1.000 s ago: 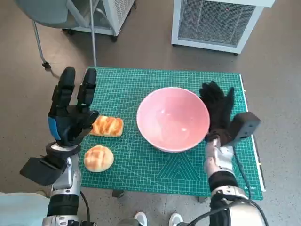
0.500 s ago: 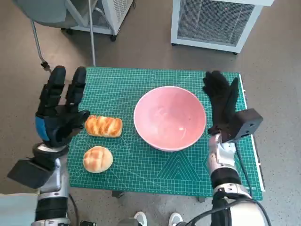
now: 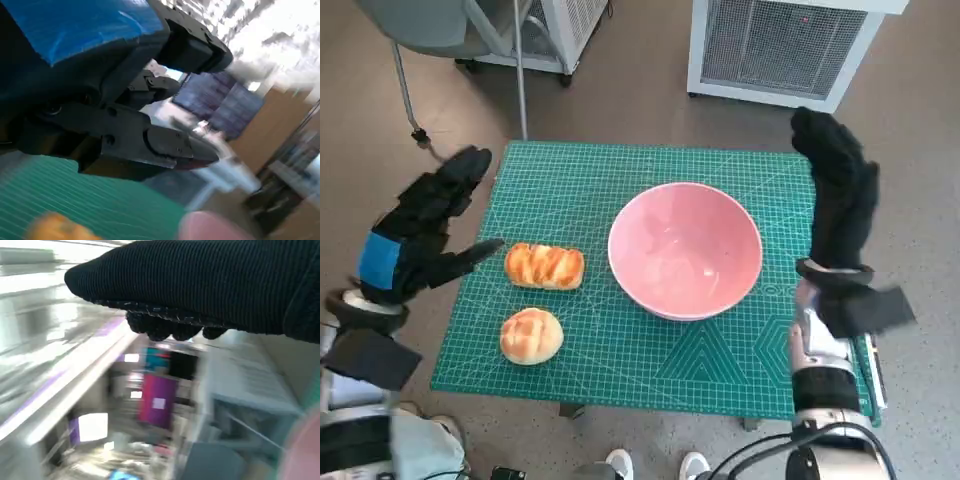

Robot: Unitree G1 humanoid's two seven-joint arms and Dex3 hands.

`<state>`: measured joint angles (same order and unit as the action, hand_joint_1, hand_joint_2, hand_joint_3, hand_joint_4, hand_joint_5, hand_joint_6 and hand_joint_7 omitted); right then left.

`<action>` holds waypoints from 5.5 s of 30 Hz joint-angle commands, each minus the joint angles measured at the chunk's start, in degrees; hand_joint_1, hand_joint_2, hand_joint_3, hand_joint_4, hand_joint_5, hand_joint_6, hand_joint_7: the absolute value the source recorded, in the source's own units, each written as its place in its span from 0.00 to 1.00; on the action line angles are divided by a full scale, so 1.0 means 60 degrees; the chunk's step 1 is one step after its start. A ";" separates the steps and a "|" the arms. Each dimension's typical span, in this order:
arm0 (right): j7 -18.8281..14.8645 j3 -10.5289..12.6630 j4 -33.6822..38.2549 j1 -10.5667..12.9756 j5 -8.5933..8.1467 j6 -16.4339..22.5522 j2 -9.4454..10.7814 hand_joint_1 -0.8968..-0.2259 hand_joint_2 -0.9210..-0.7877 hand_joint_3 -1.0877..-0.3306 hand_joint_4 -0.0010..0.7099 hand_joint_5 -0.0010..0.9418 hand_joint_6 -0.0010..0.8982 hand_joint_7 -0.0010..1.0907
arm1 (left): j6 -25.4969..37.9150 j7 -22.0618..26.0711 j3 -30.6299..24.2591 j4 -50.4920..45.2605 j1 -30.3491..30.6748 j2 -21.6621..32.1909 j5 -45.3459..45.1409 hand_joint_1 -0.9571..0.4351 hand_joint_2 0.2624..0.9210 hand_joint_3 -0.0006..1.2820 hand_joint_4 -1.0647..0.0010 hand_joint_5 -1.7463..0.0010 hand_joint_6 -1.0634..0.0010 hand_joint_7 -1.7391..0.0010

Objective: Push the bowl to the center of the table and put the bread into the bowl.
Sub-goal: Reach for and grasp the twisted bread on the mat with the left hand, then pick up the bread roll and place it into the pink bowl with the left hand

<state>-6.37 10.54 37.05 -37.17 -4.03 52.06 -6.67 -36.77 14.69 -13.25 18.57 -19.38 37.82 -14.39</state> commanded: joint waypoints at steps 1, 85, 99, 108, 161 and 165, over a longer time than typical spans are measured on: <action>-0.0272 -0.0335 -0.1140 0.0658 0.0061 -0.0157 -0.0167 0.56 0.00 0.36 0.39 0.01 0.00 0.57 | 0.0845 0.0460 0.0652 -0.0584 -0.0434 0.0737 -0.0921 0.51 0.95 0.02 0.90 1.00 0.70 1.00; -0.0307 -0.0779 -0.3167 0.1636 -0.0111 -0.1380 -0.0126 0.57 0.00 0.34 0.39 0.02 0.00 0.55 | 0.7713 0.4226 0.6730 0.1208 -0.3269 -0.0055 -0.6085 0.53 0.63 0.00 1.00 1.00 0.91 1.00; -0.0307 -0.0787 -0.3161 0.1697 -0.0122 -0.1351 -0.0071 0.57 0.00 0.34 0.39 0.02 0.00 0.55 | 0.6612 0.1977 0.7626 0.3628 -0.3669 -0.0683 -0.6448 0.55 0.68 0.01 0.95 0.99 0.86 0.98; -0.0279 -0.0813 -0.3314 0.1740 -0.0079 -0.1409 -0.0044 0.57 0.00 0.34 0.39 0.02 0.00 0.55 | 0.4769 -0.1485 0.8741 0.5365 -0.3998 -0.0692 -0.7447 0.63 0.90 0.07 0.57 0.72 0.55 0.66; -0.0384 -0.0804 -0.3408 0.1794 -0.0203 -0.1477 -0.0080 0.56 0.00 0.35 0.39 0.02 0.00 0.55 | 0.2718 -0.2865 0.6320 -0.0343 -0.5824 -0.1054 -0.6437 0.69 0.98 0.02 0.27 0.41 0.35 0.34; -0.0347 -0.0830 -0.3509 0.1874 -0.0143 -0.1471 -0.0049 0.56 0.00 0.35 0.39 0.02 0.00 0.55 | 0.2319 -0.2971 0.6712 0.0280 -0.5953 -0.1275 -0.6665 0.69 0.98 0.01 0.28 0.42 0.34 0.33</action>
<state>-8.43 5.75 16.32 -27.65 -4.84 43.73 -7.09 -21.30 -2.00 25.40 17.45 -53.54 30.82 -52.89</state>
